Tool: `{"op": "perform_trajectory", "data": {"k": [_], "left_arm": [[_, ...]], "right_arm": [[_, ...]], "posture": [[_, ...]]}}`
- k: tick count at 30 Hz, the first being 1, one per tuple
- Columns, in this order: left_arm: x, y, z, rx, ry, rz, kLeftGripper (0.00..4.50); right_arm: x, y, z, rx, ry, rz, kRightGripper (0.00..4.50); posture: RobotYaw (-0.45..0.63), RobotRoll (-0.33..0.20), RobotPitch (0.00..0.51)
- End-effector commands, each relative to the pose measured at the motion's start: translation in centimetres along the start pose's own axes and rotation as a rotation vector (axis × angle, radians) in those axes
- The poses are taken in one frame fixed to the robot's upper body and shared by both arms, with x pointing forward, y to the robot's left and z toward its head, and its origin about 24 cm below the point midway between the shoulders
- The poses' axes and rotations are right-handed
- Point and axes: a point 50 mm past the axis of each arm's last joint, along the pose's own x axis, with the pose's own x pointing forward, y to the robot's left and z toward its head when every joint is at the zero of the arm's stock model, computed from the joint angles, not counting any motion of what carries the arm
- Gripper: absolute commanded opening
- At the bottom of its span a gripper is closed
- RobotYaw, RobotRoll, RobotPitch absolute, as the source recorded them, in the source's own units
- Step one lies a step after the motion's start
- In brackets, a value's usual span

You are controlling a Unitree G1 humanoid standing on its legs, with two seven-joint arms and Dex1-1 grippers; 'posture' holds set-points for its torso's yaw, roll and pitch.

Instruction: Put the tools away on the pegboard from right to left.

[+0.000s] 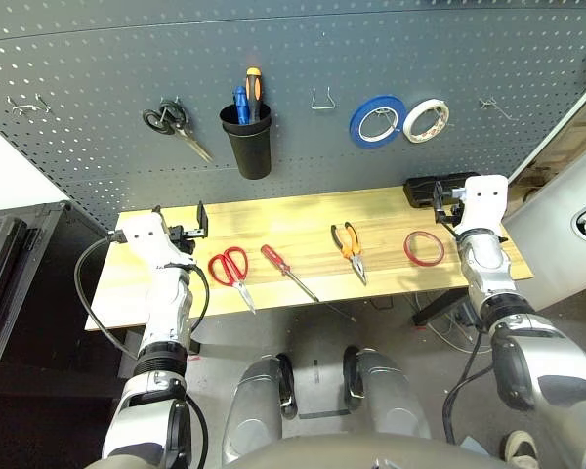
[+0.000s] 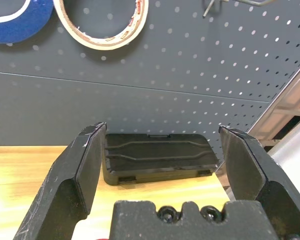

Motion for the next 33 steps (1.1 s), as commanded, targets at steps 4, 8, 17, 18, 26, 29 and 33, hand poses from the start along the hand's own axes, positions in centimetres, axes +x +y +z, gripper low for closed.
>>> {"op": "perform_trajectory", "data": {"k": [4,8,17,18,26,29,33], "left_arm": [[-0.1,-0.1,0.1,0.008,0.008,0.003,4.45],[-0.2,-0.3,0.7,0.029,0.001,-0.079,4.45],[-1.6,-1.0,2.5,0.028,0.043,-0.47,4.45],[-1.8,-1.2,2.8,0.025,0.05,-0.518,4.45],[-3.8,-2.8,5.4,-0.019,0.129,-0.884,4.45],[-4.5,-3.3,6.1,-0.011,0.153,-1.002,4.45],[-6.0,-3.5,6.4,0.051,0.221,-1.209,4.45]], "right_arm": [[-0.2,-0.2,-0.6,0.048,0.049,-0.019,4.5],[0.5,-0.5,0.4,0.049,0.072,-0.001,4.5],[1.4,-1.7,2.7,-0.009,0.338,0.169,4.5],[1.3,-1.7,3.0,-0.007,0.356,0.196,4.5],[0.6,-0.8,4.1,-0.03,0.624,0.368,4.5],[0.3,-0.2,3.8,-0.044,0.696,0.4,4.5],[0.6,0.7,2.6,-0.042,0.796,0.422,4.5]], "posture": [[-0.04,0.0,0.129],[-0.04,0.0,0.15],[-0.08,0.0,0.199],[-0.08,0.0,0.205],[-0.09,0.0,0.257],[-0.08,0.0,0.274],[-0.07,0.0,0.305]]}}
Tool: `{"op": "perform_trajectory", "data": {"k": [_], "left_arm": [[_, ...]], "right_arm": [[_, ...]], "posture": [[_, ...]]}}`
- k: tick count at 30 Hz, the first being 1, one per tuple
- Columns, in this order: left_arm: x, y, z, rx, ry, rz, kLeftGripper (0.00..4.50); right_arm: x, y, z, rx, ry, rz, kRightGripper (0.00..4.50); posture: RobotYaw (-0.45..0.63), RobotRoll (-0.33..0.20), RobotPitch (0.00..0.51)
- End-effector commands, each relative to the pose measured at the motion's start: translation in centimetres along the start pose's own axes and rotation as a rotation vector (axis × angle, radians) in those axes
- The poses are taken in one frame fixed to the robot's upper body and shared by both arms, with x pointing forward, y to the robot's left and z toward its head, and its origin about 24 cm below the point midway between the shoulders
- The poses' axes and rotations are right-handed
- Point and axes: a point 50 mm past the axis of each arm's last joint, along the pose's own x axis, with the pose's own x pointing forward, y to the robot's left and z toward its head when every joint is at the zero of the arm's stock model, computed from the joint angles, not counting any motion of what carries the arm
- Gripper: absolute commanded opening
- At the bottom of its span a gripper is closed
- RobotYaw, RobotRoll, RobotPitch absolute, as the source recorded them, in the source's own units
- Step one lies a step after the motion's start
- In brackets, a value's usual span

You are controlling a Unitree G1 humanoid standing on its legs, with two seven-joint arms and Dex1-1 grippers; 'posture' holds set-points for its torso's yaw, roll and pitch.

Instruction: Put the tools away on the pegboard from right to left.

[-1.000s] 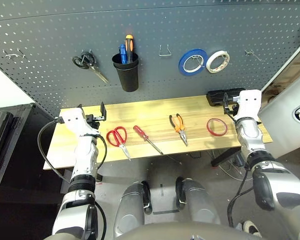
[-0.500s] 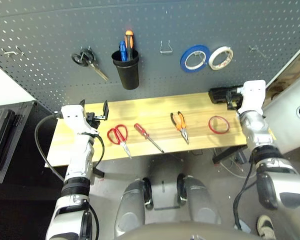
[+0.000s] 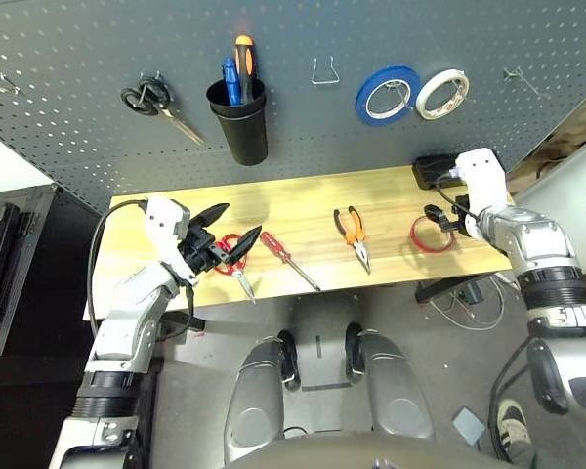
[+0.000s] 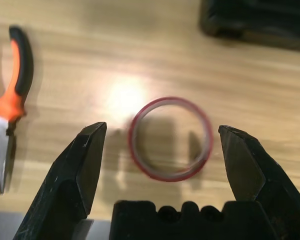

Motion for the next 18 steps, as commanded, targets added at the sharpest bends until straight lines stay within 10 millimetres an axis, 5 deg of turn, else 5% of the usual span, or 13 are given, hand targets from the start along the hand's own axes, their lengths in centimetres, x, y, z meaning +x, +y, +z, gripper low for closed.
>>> {"op": "perform_trajectory", "data": {"k": [1,18], "left_arm": [[-0.5,-1.5,-0.6,-0.008,0.077,-0.164,4.45],[0.5,-2.7,-1.1,-0.016,0.083,-0.281,4.49]], "right_arm": [[1.0,0.2,-1.3,0.018,0.103,0.004,4.5],[4.3,2.0,-3.3,0.02,0.217,0.002,4.32]], "posture": [[-0.07,0.0,0.304],[-0.03,0.0,0.346]]}}
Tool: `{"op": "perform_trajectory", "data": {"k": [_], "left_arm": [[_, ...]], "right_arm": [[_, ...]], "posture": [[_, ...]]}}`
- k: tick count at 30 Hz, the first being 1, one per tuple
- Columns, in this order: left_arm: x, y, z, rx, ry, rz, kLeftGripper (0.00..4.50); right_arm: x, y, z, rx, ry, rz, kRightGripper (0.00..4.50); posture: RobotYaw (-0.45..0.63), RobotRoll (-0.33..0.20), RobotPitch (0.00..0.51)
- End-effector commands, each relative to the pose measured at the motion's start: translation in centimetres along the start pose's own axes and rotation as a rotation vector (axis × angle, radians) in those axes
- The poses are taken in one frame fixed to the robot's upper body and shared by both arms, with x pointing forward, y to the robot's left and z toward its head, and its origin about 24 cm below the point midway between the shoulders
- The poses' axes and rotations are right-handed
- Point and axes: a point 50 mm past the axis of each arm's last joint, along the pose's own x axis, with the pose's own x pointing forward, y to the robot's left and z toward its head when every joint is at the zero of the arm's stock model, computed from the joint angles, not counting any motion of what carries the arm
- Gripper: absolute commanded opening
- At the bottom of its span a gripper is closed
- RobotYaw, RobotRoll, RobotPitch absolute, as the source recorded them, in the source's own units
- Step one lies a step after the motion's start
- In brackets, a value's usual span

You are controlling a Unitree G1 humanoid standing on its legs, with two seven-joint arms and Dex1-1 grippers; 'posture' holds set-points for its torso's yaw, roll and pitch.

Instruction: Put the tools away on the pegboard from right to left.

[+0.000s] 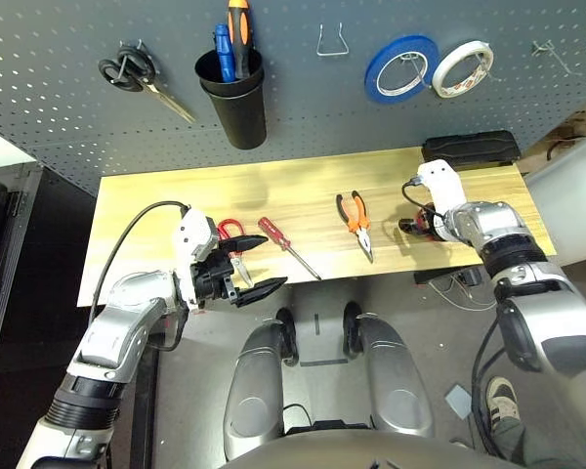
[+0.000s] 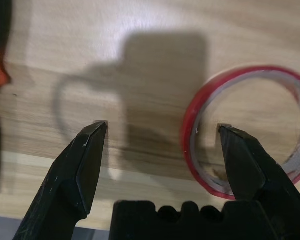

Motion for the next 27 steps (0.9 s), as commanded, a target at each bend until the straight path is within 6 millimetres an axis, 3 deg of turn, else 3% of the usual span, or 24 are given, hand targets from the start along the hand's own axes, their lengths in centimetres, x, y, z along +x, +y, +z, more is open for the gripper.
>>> {"op": "perform_trajectory", "data": {"k": [1,3,7,13,17,21,27], "left_arm": [[0.3,-0.5,-0.8,-0.017,0.019,-0.025,4.5],[0.4,-0.6,-0.8,-0.014,0.019,-0.024,4.5],[0.5,-0.7,-0.7,-0.009,0.014,-0.022,4.5],[0.9,0.0,-0.3,0.01,-0.003,-0.015,4.5],[1.2,0.4,0.2,0.015,-0.046,-0.017,4.5],[1.3,0.6,0.3,0.038,-0.084,-0.012,4.5],[1.0,2.2,2.8,0.126,-0.277,0.15,4.5]], "right_arm": [[0.7,-0.2,-1.6,0.03,0.041,-0.021,4.13],[0.8,-0.2,-1.7,0.031,0.035,-0.021,3.62],[0.6,-0.4,-1.2,0.036,-0.002,-0.024,2.15],[-1.2,-2.2,0.5,-0.028,-0.113,-0.067,0.03],[-3.8,-3.1,0.8,-0.111,-0.213,-0.135,0.03],[-7.9,-3.8,1.6,-0.212,-0.373,-0.225,0.03],[-12.7,-4.2,2.6,-0.307,-0.532,-0.303,0.03]], "posture": [[-0.03,0.0,0.346],[-0.03,0.0,0.346],[-0.02,0.0,0.334],[-0.06,0.0,0.319],[-0.09,0.0,0.315],[-0.12,0.0,0.299],[-0.16,0.0,0.268]]}}
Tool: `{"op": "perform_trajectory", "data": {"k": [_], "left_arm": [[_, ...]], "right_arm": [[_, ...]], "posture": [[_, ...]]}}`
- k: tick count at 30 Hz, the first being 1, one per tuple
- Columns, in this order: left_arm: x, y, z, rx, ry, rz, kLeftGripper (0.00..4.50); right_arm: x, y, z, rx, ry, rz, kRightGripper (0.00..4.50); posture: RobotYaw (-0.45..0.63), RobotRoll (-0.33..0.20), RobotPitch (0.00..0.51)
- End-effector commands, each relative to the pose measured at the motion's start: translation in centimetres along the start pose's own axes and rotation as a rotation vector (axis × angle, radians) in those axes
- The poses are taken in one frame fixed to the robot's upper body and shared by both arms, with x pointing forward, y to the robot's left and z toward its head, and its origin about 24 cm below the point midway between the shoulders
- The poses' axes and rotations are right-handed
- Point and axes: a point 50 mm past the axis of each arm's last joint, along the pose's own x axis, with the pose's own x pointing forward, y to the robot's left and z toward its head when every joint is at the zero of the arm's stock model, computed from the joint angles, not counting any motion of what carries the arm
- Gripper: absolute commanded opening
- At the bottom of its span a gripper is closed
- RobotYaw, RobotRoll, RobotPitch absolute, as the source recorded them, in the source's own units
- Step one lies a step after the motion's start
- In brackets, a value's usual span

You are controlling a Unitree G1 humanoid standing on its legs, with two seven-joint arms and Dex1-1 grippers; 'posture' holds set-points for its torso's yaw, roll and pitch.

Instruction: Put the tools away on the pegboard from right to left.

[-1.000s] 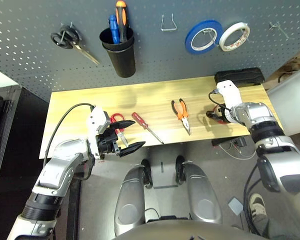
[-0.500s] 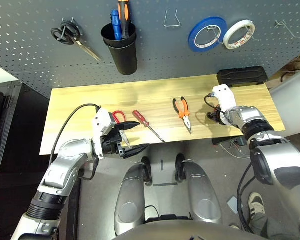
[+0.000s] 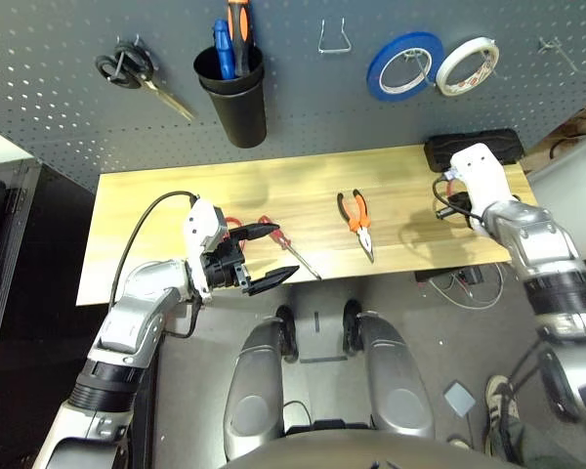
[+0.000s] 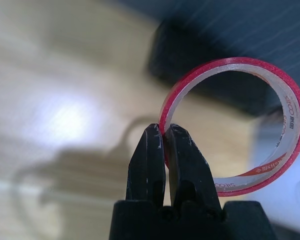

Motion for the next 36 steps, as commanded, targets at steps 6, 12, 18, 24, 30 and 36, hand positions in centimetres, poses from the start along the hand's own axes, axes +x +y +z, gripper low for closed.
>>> {"op": "perform_trajectory", "data": {"k": [6,12,18,24,30,36], "left_arm": [[-0.4,1.6,3.6,0.18,-0.154,0.138,4.5],[-0.5,1.9,6.1,0.247,-0.2,0.173,4.5],[-0.2,2.0,7.0,0.257,-0.213,0.161,4.5],[-0.1,2.0,7.1,0.263,-0.212,0.16,4.5],[0.1,1.7,7.0,0.25,-0.213,0.152,4.5],[0.0,1.7,6.9,0.246,-0.209,0.165,4.5]], "right_arm": [[-3.4,-2.7,2.1,-0.126,-0.146,-0.087,0.03],[-4.2,-3.9,3.4,-0.17,-0.26,-0.104,0.03],[-3.9,-5.5,4.3,-0.143,-0.319,-0.201,0.03],[-3.0,-7.4,4.2,-0.104,-0.295,-0.296,0.03],[-1.5,-8.4,3.7,-0.055,-0.255,-0.302,0.03],[1.0,-8.7,3.3,-0.008,-0.205,-0.255,0.03]], "posture": [[-0.15,0.0,0.239],[-0.14,0.0,0.215],[-0.13,0.0,0.216],[-0.13,0.0,0.216],[-0.12,0.0,0.22],[-0.1,0.0,0.218]]}}
